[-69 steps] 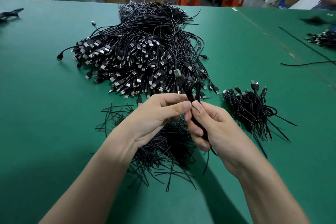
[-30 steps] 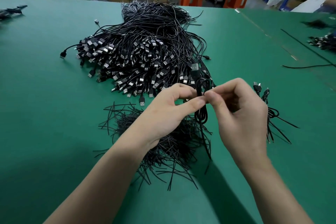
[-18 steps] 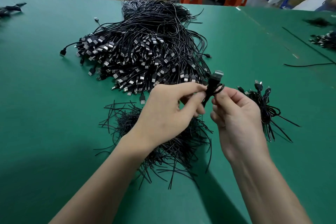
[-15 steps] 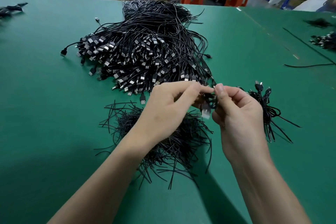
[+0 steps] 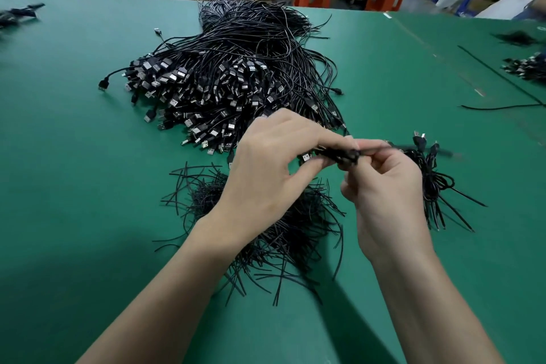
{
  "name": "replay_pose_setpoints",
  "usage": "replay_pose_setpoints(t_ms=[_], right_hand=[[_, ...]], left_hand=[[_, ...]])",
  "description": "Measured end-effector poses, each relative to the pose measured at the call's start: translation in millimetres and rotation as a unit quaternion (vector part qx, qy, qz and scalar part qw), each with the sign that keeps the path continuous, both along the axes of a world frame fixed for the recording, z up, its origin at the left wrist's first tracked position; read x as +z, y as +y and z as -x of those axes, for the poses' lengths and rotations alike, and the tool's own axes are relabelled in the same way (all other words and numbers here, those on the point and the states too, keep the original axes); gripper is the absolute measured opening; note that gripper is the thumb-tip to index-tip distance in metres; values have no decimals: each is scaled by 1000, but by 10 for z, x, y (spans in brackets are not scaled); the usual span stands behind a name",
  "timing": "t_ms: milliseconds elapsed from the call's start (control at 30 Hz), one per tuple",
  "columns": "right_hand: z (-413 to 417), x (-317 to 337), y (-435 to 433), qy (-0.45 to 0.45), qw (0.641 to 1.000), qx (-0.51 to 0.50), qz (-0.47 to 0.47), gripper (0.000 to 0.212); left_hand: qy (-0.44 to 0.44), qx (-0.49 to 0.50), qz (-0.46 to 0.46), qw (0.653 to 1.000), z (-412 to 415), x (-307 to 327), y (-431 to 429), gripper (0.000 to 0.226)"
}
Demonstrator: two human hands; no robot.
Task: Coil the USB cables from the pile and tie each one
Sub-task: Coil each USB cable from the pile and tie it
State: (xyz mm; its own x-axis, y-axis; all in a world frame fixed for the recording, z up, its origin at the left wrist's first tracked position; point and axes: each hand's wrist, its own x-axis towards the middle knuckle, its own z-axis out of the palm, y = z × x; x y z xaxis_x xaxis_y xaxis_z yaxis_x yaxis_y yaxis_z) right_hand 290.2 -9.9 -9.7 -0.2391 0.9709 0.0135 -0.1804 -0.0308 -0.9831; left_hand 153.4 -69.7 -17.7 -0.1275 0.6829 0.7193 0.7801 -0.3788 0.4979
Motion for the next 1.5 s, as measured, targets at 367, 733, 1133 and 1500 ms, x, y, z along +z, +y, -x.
replay_pose_setpoints(t_ms=[367,733,1133,1500], right_hand=[[-4,-40,18,14,999,22,37,10],[90,-26,-9,160,955,60,242,25],[-15,-101,8,109,966,72,221,19],[-130,-178,63,94,961,126,229,9]], left_hand=[[-307,-125,180,926,187,-53,26,6],[-217,-110,120,963,74,-90,60,47],[-192,-105,141,965,63,-45,12,14],[24,-48,85,995,97,-69,70,35]])
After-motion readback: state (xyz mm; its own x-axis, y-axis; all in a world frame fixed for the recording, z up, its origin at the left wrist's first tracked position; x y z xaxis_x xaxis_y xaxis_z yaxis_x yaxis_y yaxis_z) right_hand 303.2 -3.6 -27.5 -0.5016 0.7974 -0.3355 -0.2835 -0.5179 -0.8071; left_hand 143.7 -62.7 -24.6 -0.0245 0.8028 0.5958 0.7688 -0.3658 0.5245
